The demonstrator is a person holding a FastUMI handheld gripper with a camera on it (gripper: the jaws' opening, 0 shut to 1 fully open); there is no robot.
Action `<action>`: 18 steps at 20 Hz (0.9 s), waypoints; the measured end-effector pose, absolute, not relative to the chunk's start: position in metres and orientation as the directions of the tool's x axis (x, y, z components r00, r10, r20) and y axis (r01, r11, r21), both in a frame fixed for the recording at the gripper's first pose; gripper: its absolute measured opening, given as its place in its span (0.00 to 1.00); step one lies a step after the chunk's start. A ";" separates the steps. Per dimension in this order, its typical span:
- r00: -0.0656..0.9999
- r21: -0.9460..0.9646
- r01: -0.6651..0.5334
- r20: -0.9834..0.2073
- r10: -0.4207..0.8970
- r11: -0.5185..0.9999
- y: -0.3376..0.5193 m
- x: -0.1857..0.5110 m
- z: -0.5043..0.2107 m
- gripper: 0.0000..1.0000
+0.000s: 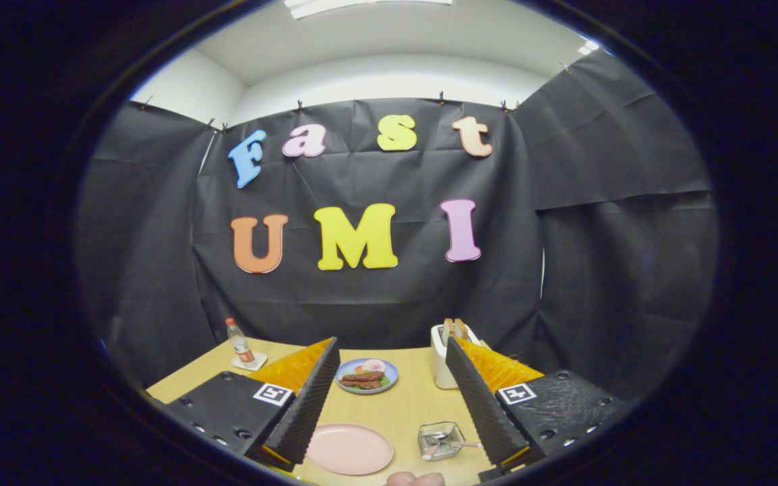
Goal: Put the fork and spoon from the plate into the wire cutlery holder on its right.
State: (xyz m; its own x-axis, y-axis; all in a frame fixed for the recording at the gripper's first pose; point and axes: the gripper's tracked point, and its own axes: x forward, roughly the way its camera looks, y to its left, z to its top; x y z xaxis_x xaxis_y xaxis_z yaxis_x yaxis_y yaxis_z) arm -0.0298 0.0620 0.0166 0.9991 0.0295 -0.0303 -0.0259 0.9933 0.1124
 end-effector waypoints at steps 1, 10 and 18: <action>0.999 0.108 -0.025 -0.027 0.028 0.994 0.062 -0.030 0.018 0.94; 1.000 0.092 -0.026 -0.006 0.027 0.995 0.069 -0.028 0.028 0.94; 0.999 0.073 -0.035 0.011 0.034 0.997 0.081 -0.025 0.033 0.94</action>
